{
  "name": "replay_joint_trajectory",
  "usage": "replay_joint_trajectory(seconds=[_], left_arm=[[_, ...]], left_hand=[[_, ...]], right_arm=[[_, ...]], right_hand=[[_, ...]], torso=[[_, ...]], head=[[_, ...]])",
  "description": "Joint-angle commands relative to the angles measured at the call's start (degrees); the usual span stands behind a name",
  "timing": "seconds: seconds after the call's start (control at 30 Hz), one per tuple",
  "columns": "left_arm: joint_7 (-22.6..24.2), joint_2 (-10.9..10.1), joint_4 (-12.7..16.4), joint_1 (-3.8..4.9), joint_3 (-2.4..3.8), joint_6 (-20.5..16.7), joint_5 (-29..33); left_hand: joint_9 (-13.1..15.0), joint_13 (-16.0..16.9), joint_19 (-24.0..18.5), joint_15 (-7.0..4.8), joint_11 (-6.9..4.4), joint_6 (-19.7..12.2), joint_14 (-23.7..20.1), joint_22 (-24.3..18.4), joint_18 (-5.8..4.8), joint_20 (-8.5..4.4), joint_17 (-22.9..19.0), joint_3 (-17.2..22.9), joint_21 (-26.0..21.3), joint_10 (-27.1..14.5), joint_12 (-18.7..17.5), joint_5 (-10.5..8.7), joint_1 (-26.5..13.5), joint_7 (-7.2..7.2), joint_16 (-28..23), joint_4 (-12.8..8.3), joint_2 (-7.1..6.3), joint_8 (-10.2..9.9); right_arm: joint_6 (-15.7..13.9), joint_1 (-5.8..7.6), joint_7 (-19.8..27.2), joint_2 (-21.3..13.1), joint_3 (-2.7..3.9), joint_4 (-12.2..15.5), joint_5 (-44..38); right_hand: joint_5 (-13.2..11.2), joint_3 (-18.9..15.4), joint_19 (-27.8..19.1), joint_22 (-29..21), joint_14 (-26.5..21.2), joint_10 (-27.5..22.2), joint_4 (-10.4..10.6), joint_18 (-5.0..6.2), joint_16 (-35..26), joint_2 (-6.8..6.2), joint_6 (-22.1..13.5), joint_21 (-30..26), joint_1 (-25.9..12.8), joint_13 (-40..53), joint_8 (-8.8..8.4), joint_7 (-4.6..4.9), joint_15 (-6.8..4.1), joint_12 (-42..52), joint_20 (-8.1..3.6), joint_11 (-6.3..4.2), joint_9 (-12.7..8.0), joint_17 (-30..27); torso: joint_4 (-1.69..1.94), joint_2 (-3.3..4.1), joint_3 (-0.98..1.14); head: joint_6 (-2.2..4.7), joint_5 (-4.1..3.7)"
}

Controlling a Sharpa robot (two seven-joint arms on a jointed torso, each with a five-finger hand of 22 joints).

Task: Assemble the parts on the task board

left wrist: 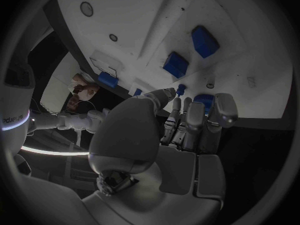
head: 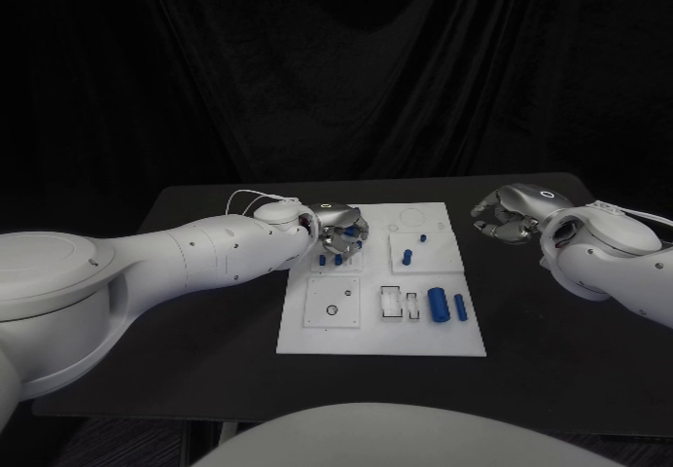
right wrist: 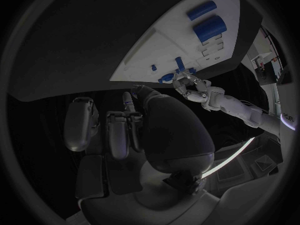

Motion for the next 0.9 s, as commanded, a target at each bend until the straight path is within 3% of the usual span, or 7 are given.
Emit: replay_joint_trajectory(seconds=[0.03, 0.23, 0.6, 0.9], left_arm=[[-0.29, 0.33, -0.22, -0.25, 0.06, 0.74, -0.14], [-0.36, 0.9, -1.17, -0.61, 0.06, 0.94, -0.14], [0.34, 1.62, -2.08, -1.63, 0.07, 0.5, -0.14], [1.4, 2.08, -2.66, -1.99, 0.07, -1.13, -0.14]], left_hand=[[-0.07, -0.05, 0.15, 0.24, 0.3, 0.38, 0.29, 7.22, 0.52, 0.29, 0.19, -0.24, 0.22, 0.05, -0.22, -0.31, -0.57, 0.09, 0.34, 0.05, 0.07, 0.21], [-0.09, -0.02, 0.25, 0.28, 0.32, 0.62, 0.42, 7.24, 0.51, 0.35, 0.28, -0.17, 0.28, 0.2, -0.09, -0.24, -0.58, 0.17, 0.43, -0.03, 0.27, 0.29], [-0.17, 0.07, 0.32, 0.29, 0.27, 0.88, 0.33, 7.24, 0.55, 0.44, 0.05, 0.0, 0.28, 0.55, 0.23, -0.45, -0.56, 0.09, 0.51, -0.18, 0.9, 0.32], [-0.11, 0.26, 1.43, -0.22, -0.41, 1.76, 1.37, 7.58, 0.41, 0.16, 0.79, 0.35, 1.1, 2.29, 1.32, -0.45, 0.02, -0.02, 1.02, -0.76, 2.11, 0.68]], right_arm=[[-0.58, -0.15, -0.41, -0.11, 0.04, 0.08, -0.19], [-0.53, -0.15, -0.39, -0.07, 0.04, 0.13, -0.19], [-0.47, -0.14, -0.38, -0.21, 0.04, 0.29, -0.19], [-0.34, -0.14, -0.4, -0.27, 0.04, 0.4, -0.19]], right_hand=[[0.32, 0.29, -0.48, 9.98, 5.68, 4.21, -0.15, 1.15, -0.31, 0.17, 0.0, -0.19, -0.62, 13.52, -0.05, 0.17, 0.49, -0.35, -0.05, 0.5, -0.07, 14.32], [0.32, 0.29, -0.48, 9.98, 5.68, 4.21, -0.15, 1.15, -0.31, 0.17, 0.0, -0.19, -0.62, 13.52, -0.05, 0.17, 0.49, -0.35, -0.05, 0.5, -0.07, 14.32], [0.33, 0.33, -0.48, 9.97, 5.66, 4.19, -0.17, 1.15, -0.36, 0.19, 0.08, -0.21, -0.67, 13.5, -0.01, 0.14, 0.49, -0.38, -0.05, 0.5, -0.07, 14.29], [0.34, 0.38, -0.5, 9.96, 5.68, 4.21, -0.19, 1.16, -0.3, 0.23, 0.16, -0.25, -0.69, 13.52, 0.02, 0.11, 0.49, -0.35, -0.05, 0.48, -0.06, 14.32]], torso=[[0.0, -0.04, -0.01], [-0.13, 0.01, -0.04], [0.0, -0.01, -0.04], [-0.04, 0.03, -0.03]], head=[[-0.01, 0.01], [-0.01, 0.15], [-0.01, -0.18], [-0.01, -0.17]])
